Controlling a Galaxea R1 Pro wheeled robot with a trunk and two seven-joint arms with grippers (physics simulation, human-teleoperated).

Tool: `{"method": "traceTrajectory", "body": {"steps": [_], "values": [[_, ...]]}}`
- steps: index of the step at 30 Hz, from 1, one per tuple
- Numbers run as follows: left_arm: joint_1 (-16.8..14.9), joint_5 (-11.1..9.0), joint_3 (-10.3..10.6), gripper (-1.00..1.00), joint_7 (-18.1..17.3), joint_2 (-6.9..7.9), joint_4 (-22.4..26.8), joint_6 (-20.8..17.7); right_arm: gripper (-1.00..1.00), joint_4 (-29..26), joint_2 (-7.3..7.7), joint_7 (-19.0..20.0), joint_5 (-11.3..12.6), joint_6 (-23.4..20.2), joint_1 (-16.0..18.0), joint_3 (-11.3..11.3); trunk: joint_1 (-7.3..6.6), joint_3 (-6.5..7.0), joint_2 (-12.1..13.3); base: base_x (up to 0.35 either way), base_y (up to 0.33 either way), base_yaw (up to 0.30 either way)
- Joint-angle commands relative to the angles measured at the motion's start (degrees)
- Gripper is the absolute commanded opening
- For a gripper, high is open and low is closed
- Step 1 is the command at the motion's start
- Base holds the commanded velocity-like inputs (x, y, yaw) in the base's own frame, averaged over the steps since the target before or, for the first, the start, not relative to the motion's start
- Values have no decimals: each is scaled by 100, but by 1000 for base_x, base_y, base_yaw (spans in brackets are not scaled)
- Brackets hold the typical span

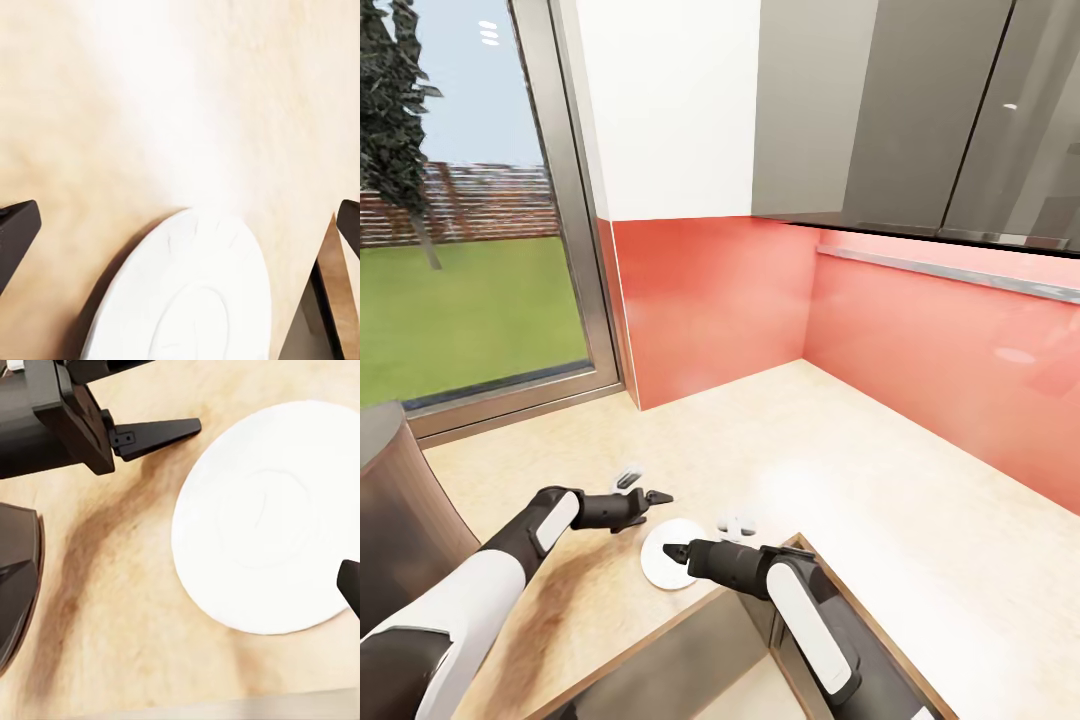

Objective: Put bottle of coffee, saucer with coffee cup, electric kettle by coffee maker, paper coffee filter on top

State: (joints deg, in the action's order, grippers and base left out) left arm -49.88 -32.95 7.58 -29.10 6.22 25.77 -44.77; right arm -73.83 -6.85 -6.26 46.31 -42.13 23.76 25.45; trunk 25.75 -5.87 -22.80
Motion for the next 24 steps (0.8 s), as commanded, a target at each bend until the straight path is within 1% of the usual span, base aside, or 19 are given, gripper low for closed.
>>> {"method": "traceTrajectory", "body": {"steps": [1,8,11,16,24], "values": [[-2,13,33,100,-8,5,0,-15,100,-5,0,-59,59,-15,6,3,4,-14,-12,0,0,0],[136,4,33,100,-8,2,6,-15,100,20,0,-59,59,-15,6,-1,4,-14,-12,0,0,0],[172,2,33,100,-8,2,7,-15,100,158,-2,-59,61,-11,6,-2,4,-14,-12,0,0,0],[193,-7,33,100,-8,-6,7,-15,100,297,-8,-59,62,-7,6,-5,4,-14,-12,0,0,0],[204,-1,36,100,-8,-22,7,-15,100,324,-9,-59,62,-6,6,-5,4,-14,-12,0,0,0]]}}
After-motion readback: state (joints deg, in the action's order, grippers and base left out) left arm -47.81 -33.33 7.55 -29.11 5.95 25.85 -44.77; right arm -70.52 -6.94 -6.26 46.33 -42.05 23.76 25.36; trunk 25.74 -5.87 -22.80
